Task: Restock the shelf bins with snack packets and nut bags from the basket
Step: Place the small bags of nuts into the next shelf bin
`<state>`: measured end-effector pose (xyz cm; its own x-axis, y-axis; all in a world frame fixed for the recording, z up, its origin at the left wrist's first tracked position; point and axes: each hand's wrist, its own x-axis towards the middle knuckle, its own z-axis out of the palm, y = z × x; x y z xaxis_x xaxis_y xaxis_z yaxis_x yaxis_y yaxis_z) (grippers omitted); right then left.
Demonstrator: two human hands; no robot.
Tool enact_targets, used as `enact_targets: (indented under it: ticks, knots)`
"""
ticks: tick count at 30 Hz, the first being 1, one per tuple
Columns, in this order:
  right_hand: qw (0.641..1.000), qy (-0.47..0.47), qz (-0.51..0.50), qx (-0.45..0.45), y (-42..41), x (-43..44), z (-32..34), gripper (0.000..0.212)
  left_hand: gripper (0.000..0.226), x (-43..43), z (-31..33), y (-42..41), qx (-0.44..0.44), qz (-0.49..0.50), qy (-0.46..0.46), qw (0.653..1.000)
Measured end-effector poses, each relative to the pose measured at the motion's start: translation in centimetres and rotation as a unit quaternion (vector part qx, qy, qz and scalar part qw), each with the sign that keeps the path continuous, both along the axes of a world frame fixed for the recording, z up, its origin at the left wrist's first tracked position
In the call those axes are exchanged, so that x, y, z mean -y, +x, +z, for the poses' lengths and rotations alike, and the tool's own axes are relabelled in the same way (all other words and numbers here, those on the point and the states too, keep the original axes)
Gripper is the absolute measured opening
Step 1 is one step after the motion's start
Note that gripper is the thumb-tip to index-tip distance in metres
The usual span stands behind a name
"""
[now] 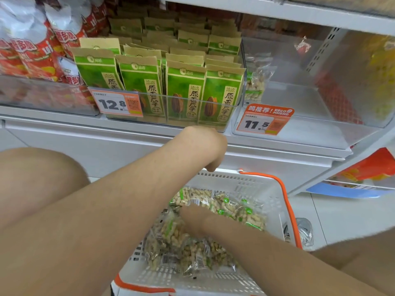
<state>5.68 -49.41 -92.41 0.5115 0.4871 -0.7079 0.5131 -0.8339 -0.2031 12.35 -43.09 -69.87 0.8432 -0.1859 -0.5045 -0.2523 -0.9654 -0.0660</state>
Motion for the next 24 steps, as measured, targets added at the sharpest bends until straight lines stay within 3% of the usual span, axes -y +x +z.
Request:
enact_targets:
  ticks: [2,4,6,12,16,24]
  knots:
    - [0.999,0.020,-0.029,-0.022,-0.3,-0.1,0.2,0.020,0.029,0.1,-0.1,0.0,-0.007,-0.008,0.005,1.000]
    - [0.998,0.027,-0.038,-0.039,-0.6,0.0,0.5,0.040,0.018,0.1,0.0,0.1,-0.012,-0.017,-0.001,1.000]
    - [0.996,0.037,-0.056,-0.059,-1.0,0.2,0.8,0.062,0.031,0.0,0.2,0.0,-0.019,-0.024,-0.001,1.000]
    - [0.994,0.042,0.006,-0.101,-2.7,0.1,-0.2,0.078,0.036,0.1,0.5,-0.3,-0.016,-0.032,-0.008,0.999]
    - [0.990,0.039,0.031,-0.130,-2.6,-0.8,-0.6,0.068,0.029,0.3,0.5,-0.3,-0.007,-0.032,-0.013,0.999]
    - [0.979,0.138,-0.134,-0.063,-1.4,-1.6,-1.0,0.025,0.010,0.3,0.6,-0.1,-0.006,-0.048,-0.002,0.999]
